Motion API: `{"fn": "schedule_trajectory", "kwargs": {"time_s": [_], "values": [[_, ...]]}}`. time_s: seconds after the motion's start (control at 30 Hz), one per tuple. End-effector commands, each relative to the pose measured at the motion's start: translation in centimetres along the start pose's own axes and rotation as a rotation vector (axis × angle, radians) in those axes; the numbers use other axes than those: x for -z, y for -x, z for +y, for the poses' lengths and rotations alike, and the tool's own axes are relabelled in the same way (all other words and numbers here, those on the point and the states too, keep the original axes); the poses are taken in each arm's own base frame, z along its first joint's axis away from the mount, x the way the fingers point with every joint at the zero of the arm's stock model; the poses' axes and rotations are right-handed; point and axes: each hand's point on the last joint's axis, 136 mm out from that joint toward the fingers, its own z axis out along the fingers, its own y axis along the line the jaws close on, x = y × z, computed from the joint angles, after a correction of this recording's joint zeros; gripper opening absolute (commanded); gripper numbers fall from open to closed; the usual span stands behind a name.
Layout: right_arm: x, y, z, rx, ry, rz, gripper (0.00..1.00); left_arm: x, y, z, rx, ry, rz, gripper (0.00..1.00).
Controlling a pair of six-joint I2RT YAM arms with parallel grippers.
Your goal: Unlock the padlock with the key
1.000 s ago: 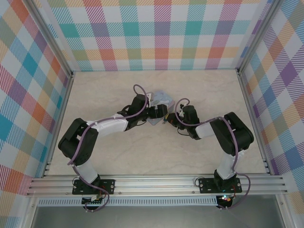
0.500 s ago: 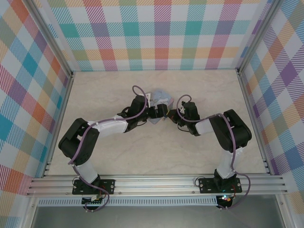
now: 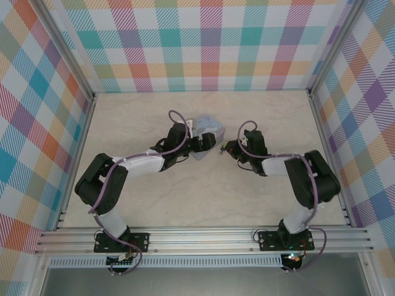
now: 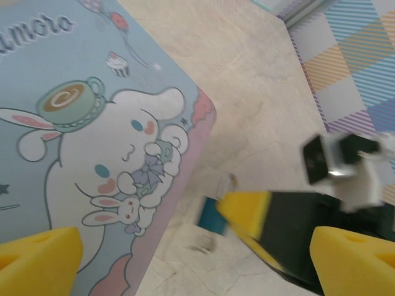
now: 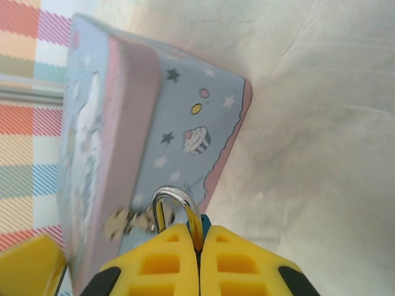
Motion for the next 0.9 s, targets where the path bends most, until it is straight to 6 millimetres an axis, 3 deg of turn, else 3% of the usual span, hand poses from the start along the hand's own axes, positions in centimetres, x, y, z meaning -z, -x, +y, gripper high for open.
{"fn": "schedule_trajectory", "kwargs": {"time_s": [0.0,0.23,0.43,0.5,0.67,0.87], "values": [[2.1,-2.9,0.7,0.108,0.007,0.154,0.02,0.8,-2.5,5.2,0.073,0.147,0.114,0.96],[3.8,-11.4,-1.1,0.097,-0.024,0.435,0.04,2.6,2.3,2.5,0.04,0.084,0.039,1.0],[3.7,-13.6,-3.2,0.071,-0.074,0.482,0.09,5.2,4.5,1.7,0.037,0.072,-0.02,1.0],[3.7,-13.9,-3.8,0.075,-0.093,0.49,0.14,6.2,4.9,1.9,0.038,0.084,-0.037,1.0],[5.0,-12.3,-3.7,0.158,-0.143,0.424,0.4,9.6,6.2,3.5,0.052,0.143,-0.105,1.0],[7.9,-7.0,-2.6,0.272,-0.177,0.254,0.53,14.6,7.7,7.7,0.067,0.292,-0.221,1.0]]}}
